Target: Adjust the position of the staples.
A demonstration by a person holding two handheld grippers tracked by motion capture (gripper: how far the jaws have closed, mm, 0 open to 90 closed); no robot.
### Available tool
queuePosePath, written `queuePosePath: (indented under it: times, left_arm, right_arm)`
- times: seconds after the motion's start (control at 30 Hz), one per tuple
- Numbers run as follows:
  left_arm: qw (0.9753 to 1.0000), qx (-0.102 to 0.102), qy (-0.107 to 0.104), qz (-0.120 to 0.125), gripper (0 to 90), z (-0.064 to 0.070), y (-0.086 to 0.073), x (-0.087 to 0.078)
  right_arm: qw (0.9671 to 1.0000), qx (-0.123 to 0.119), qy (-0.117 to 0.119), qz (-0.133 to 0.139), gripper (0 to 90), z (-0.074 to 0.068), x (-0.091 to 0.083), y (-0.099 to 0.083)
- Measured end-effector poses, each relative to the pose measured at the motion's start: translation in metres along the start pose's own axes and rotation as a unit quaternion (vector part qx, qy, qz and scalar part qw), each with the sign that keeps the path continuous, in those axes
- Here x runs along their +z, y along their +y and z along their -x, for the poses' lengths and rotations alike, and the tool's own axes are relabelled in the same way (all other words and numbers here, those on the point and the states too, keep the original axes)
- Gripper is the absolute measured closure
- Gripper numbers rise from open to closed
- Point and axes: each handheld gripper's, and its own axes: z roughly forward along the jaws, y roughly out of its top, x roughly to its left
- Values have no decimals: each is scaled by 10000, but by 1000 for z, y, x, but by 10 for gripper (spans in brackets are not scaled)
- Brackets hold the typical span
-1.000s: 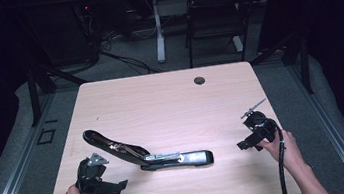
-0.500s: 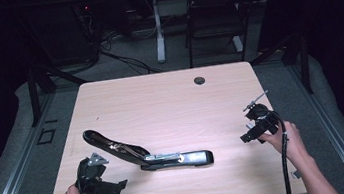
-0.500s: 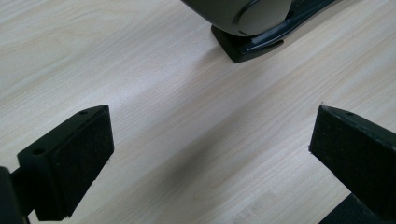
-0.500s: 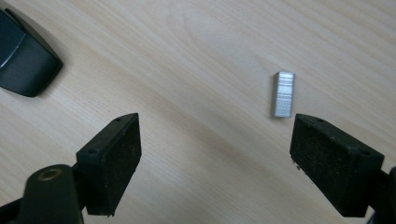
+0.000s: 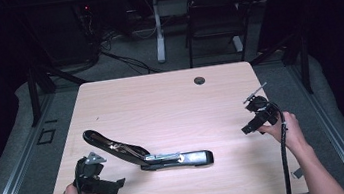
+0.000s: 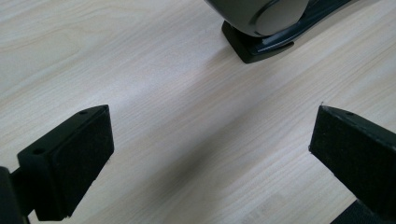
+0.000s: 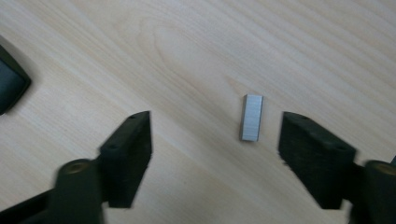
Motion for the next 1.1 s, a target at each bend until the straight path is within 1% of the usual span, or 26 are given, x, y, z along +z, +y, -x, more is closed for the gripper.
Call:
queuePosePath:
  times: [0.03,0.1,0.17,0.23,0.27,0.3,0.33,0.4,0.43,0.53,0.57,0.6,0.63,0.8,0.83,0.87,0.9,0.97,1.07,1.1]
  left_arm:
    - [10000,-6,9,8,0,0,0,0]
    - [10000,-26,8,16,0,-1,0,0]
    - [10000,-24,4,11,0,-1,0,0]
    - [10000,14,-10,-5,0,0,0,0]
    - [10000,13,-5,6,0,0,0,1]
    - [10000,21,-12,4,0,0,0,1]
    - [10000,25,-15,-12,0,0,0,1]
    - [10000,18,-14,-12,0,-1,0,1]
    - [10000,14,-11,0,0,-1,0,1]
    - [10000,35,-17,-20,0,0,1,1]
    - [10000,38,-21,-25,0,0,1,1]
    - [10000,41,-26,-30,0,0,1,1]
    - [10000,41,-28,-31,0,0,0,1]
    - [10000,20,-28,-33,0,-1,0,1]
    - [10000,24,-30,-36,0,-1,0,1]
    - [10000,31,-35,-43,0,-1,0,2]
    - [10000,40,-40,-50,0,0,0,2]
    - [10000,44,-52,-59,0,0,0,2]
    - [10000,51,-43,-60,0,0,0,2]
    - [10000,52,-38,-55,0,0,0,3]
  right_arm:
    - [10000,39,8,45,344,2,2,1]
    - [10000,-32,-27,-68,387,5,4,3]
    - [9998,-59,-11,-192,448,8,7,5]
    - [9998,-9,-67,-199,491,10,10,6]
    - [9996,-15,-76,-271,516,11,11,8]
    - [9996,-10,-81,-288,520,12,12,8]
    - [9994,-21,-70,-346,540,13,13,9]
    - [9982,-162,-109,-563,566,16,13,13]
    - [9990,-51,-123,-424,583,16,16,12]
    - [9990,-67,-81,-445,607,18,18,15]
    - [9978,-216,-128,-615,625,20,17,18]
    - [9987,-102,-105,-497,650,19,20,18]
    - [9986,-128,-54,-517,657,20,21,18]
    - [9977,-164,-86,-656,703,23,27,22]
    - [9973,-195,-97,-703,704,24,28,22]
    - [9977,-147,-123,-647,705,24,29,22]
    - [9974,-162,-101,-689,706,24,30,23]
    - [9975,-141,-118,-688,710,25,31,24]
    - [9965,-191,-112,-809,713,26,34,25]
    - [9965,-173,-133,-806,715,26,35,26]
